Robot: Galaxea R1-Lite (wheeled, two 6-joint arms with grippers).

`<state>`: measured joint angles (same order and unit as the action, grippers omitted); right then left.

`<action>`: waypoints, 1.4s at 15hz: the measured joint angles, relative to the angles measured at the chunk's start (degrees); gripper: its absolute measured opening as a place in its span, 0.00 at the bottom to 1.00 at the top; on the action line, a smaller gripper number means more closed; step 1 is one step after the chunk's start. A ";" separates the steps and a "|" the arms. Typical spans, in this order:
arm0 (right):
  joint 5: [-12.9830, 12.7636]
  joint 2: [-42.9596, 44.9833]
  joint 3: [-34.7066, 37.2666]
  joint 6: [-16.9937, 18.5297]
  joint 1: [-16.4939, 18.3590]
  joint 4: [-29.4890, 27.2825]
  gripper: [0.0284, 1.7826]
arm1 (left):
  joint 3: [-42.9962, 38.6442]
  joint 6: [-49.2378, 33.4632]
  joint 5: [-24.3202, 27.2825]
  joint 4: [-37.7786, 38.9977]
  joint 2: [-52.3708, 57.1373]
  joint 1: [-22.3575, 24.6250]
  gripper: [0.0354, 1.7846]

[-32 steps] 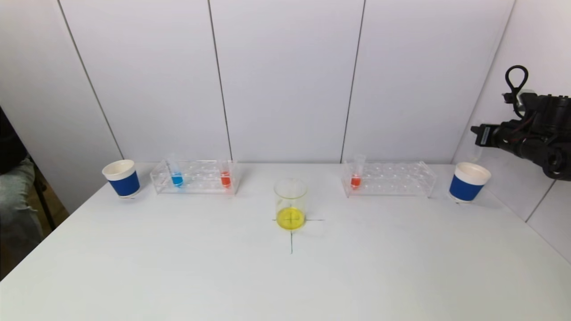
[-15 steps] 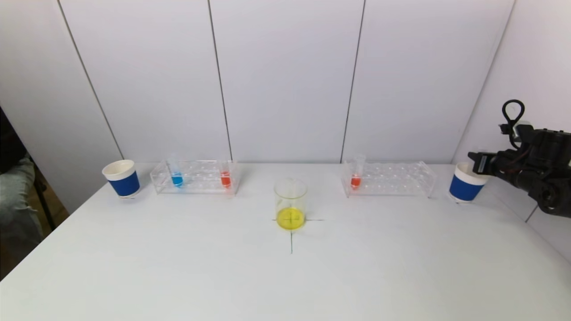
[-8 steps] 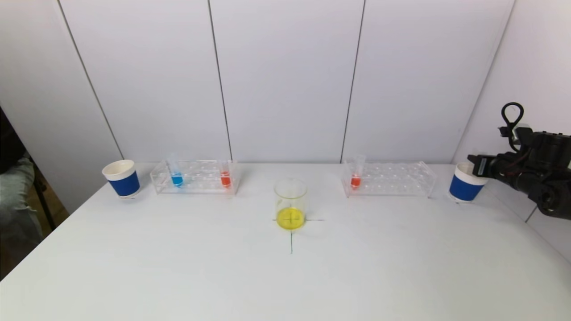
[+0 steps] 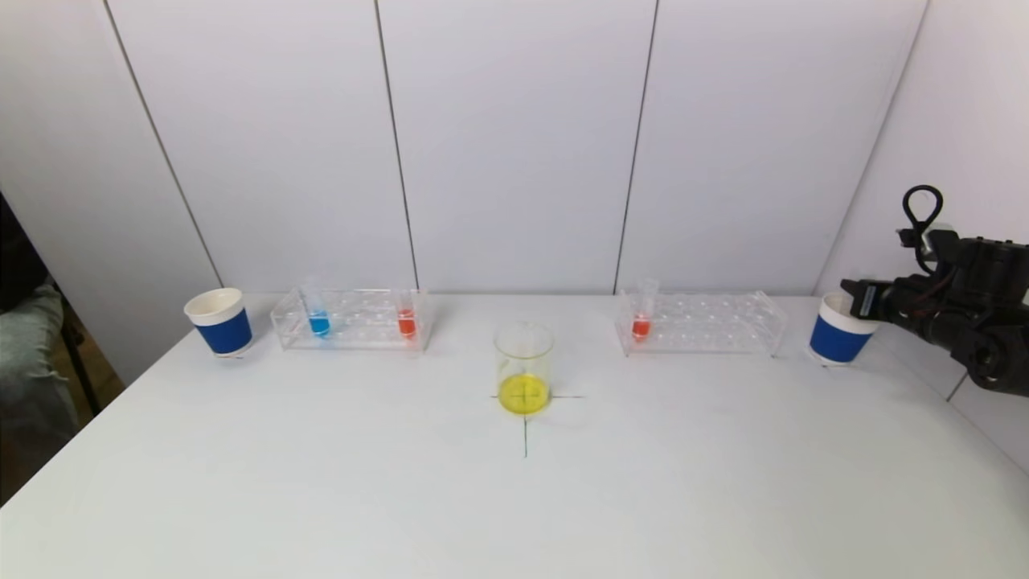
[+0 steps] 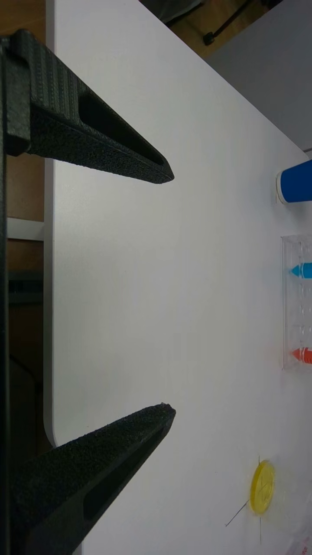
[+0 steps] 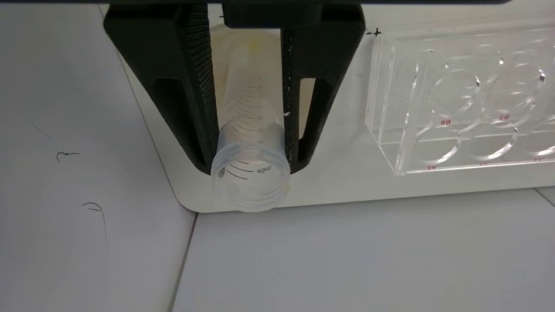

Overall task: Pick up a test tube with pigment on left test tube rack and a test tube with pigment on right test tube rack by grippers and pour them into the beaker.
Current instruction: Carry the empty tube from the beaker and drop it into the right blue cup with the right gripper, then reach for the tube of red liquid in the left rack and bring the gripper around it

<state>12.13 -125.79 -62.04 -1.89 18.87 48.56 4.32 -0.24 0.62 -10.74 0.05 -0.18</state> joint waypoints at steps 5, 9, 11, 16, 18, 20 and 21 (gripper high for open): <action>0.44 0.13 -0.02 0.84 0.28 0.21 0.60 | 0.00 0.00 0.00 -0.02 0.00 0.00 0.99; 0.46 0.20 -0.02 0.85 0.37 0.21 0.91 | 0.00 0.00 0.00 0.00 0.00 0.00 0.99; 0.51 0.35 0.05 0.85 0.44 0.21 0.98 | 0.00 0.00 0.00 -0.02 0.00 0.00 0.99; 1.26 3.00 0.99 1.99 0.17 0.20 0.99 | 0.00 0.02 0.00 0.00 0.00 0.00 0.99; 1.49 5.78 2.69 2.71 -0.57 0.20 0.99 | 0.00 0.00 0.00 0.00 0.00 0.00 0.99; 1.54 9.45 5.23 3.34 -2.01 0.21 0.99 | 0.00 0.02 0.00 0.00 0.02 0.00 0.99; 1.51 11.79 6.84 3.86 -3.08 0.21 0.99 | 0.00 0.00 0.00 0.00 0.00 0.00 0.99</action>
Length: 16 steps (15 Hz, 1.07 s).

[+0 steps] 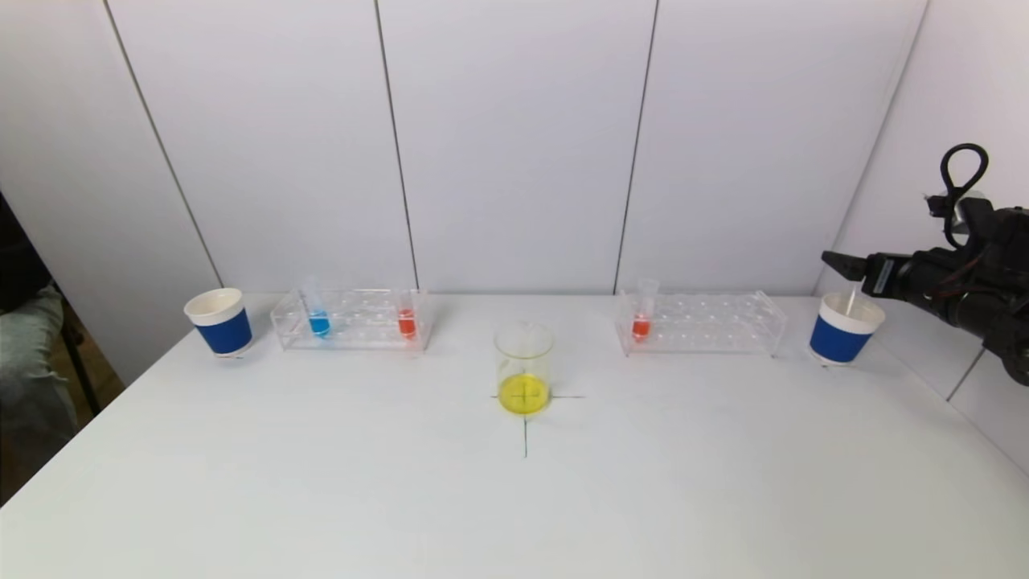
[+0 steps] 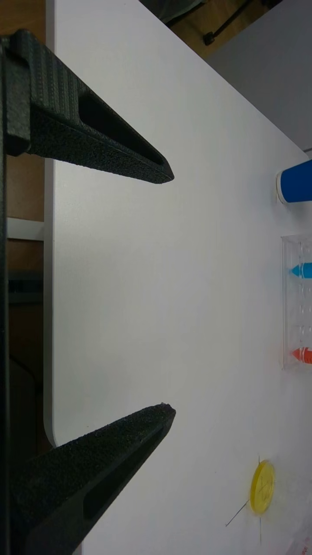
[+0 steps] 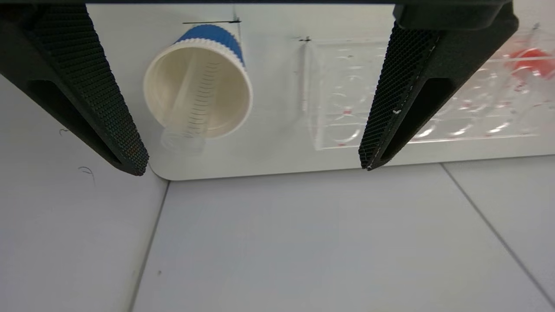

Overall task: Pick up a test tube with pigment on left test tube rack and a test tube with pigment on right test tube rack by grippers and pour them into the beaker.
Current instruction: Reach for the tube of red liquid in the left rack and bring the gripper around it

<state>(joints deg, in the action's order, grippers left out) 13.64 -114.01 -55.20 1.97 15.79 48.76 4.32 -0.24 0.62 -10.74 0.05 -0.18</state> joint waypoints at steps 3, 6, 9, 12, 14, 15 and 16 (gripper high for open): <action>-0.17 6.97 5.45 1.22 -3.66 0.00 0.99 | 0.00 -0.02 0.00 -0.02 0.00 0.00 0.99; -0.44 15.45 11.30 1.96 -7.78 -0.01 0.99 | 0.00 0.00 0.00 -0.02 0.00 0.00 0.99; -2.23 24.50 16.88 2.12 -12.24 -0.11 0.99 | 0.00 0.00 -0.02 0.00 0.00 0.00 0.99; -5.63 33.28 21.97 2.34 -15.17 -0.20 0.99 | 0.00 0.00 -0.02 -0.02 0.00 0.00 0.99; -6.18 39.42 25.43 2.43 -15.76 -0.78 0.99 | 0.00 0.02 0.00 -0.02 0.00 0.00 0.99; -6.40 42.45 27.22 2.43 -15.81 -1.00 0.99 | 0.00 0.00 0.00 0.00 0.00 0.00 0.99; -6.51 45.65 29.55 2.40 -15.79 -1.19 0.99 | 0.00 0.00 0.00 -0.02 0.00 0.00 0.99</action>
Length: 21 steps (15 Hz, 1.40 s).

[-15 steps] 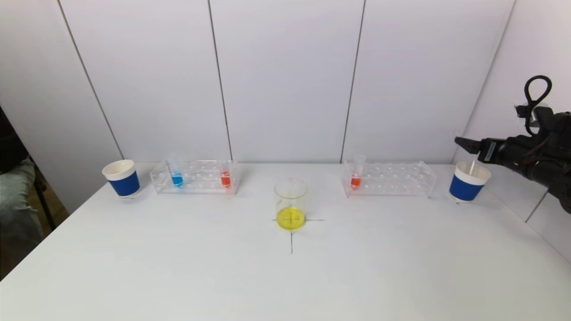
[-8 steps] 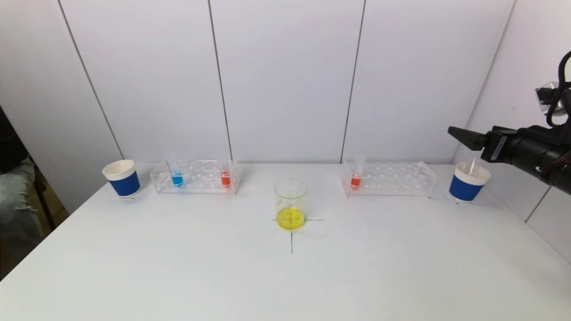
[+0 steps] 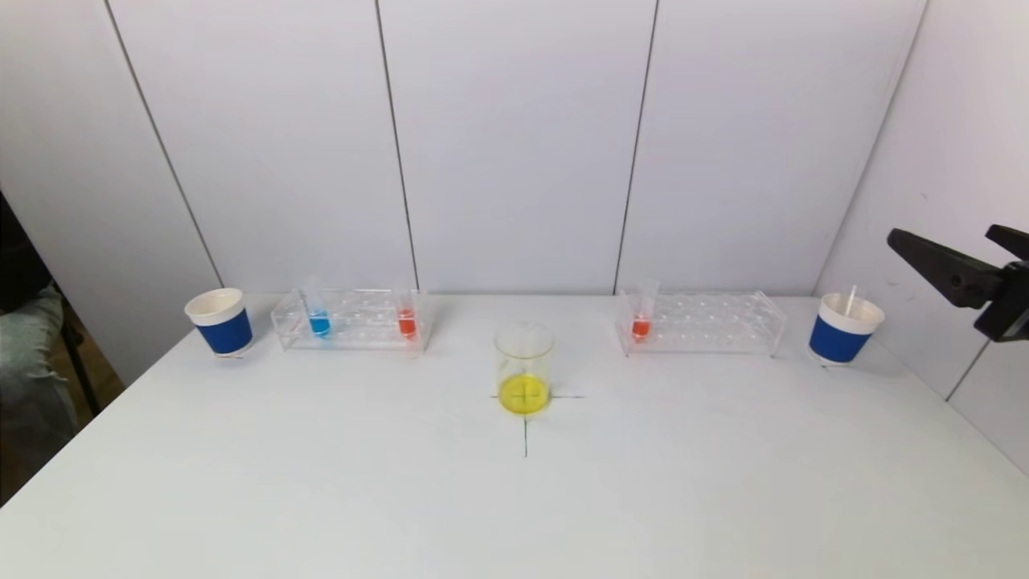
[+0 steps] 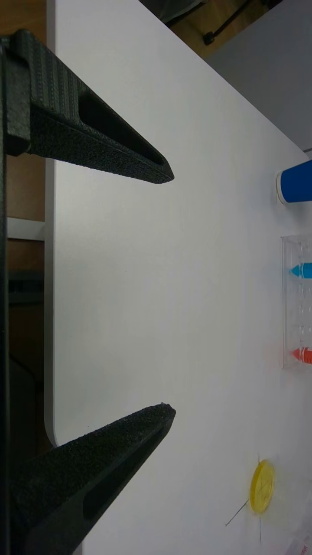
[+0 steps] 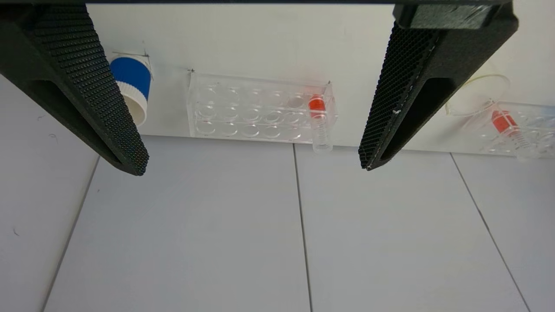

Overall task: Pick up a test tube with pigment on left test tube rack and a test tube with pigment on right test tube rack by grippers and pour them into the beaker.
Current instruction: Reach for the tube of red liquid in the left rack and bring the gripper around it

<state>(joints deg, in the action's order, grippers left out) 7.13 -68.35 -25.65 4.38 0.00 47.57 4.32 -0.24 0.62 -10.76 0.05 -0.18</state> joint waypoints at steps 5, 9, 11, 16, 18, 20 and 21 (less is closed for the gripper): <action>0.00 14.30 11.96 0.22 0.38 -1.21 0.99 | 0.00 0.02 -0.02 0.02 0.00 0.00 0.99; 0.00 27.04 15.79 1.27 0.41 -10.80 0.99 | 0.00 0.02 0.00 0.02 0.00 0.00 0.99; 0.11 34.47 15.95 1.40 0.44 -18.52 0.99 | 0.00 0.00 -0.02 0.00 0.00 0.00 0.99; 0.33 51.58 15.76 1.49 0.41 -36.49 0.99 | 0.00 0.00 0.00 0.00 0.00 0.00 0.99; 0.41 57.06 16.15 1.44 0.38 -40.52 0.99 | 0.00 0.00 0.00 0.02 0.00 0.00 0.99; 0.46 61.53 17.05 1.35 0.29 -41.67 0.99 | 0.00 0.00 0.00 0.00 0.02 0.00 0.99; 0.44 63.39 17.42 1.22 0.24 -41.73 0.99 | 0.00 -0.02 0.00 0.02 0.00 0.00 0.99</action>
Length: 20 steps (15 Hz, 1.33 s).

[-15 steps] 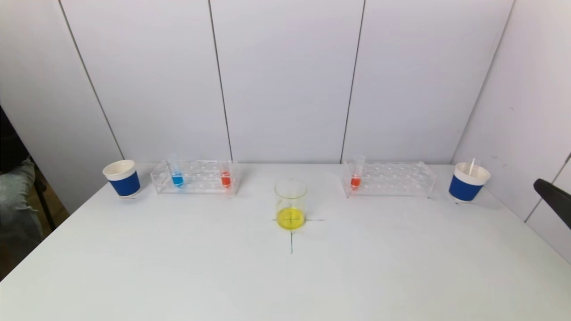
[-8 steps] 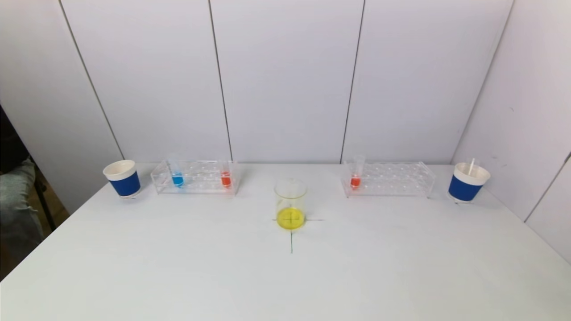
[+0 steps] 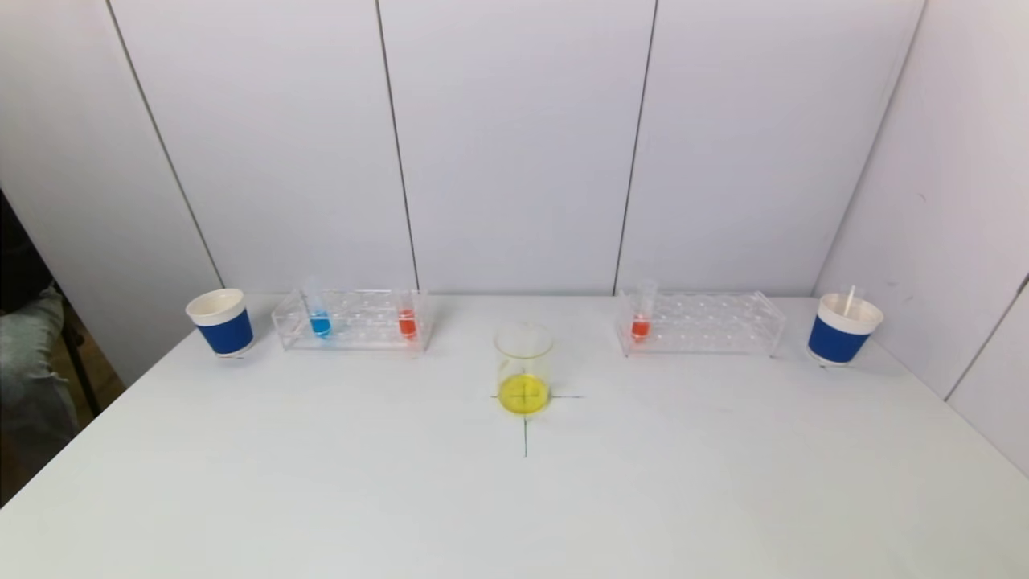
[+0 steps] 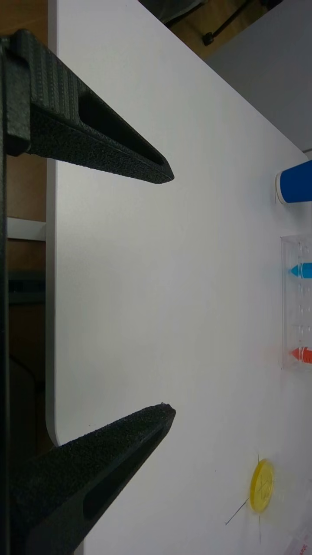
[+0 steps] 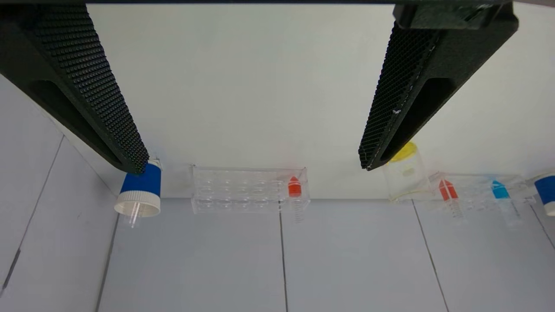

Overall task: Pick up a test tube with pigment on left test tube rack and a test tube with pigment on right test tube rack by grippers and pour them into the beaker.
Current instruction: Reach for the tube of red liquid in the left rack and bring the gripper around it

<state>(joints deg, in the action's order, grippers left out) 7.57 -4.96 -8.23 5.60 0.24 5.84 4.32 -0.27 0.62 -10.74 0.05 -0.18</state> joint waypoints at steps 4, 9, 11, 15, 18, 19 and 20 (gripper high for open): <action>-0.60 4.22 1.15 -0.43 -0.04 1.18 0.99 | 0.00 0.02 0.00 0.00 0.00 0.00 0.99; -0.74 4.99 5.34 -1.46 -0.09 9.98 0.99 | 0.00 0.05 0.00 0.00 0.00 0.00 0.99; -1.76 5.06 7.44 -2.99 -0.06 15.85 0.99 | 0.00 0.05 -0.02 0.00 0.00 0.00 0.99; -7.46 5.07 8.18 -5.97 -0.09 8.83 0.99 | 0.00 0.02 0.00 0.00 0.00 0.00 0.99; -9.68 5.07 8.23 -5.35 -0.09 0.11 0.99 | 0.00 0.02 0.00 0.00 0.02 0.00 0.99; -9.39 5.07 8.23 -5.39 -0.06 -2.12 0.99 | 0.00 0.05 0.00 -0.02 0.00 0.00 0.99; -9.25 5.07 8.23 -5.33 -0.06 -4.52 0.99 | 0.00 0.05 0.00 -0.02 0.00 0.00 0.99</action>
<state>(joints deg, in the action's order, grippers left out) -1.68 0.11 0.00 0.27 0.18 1.32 4.32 -0.22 0.62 -10.76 0.05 -0.18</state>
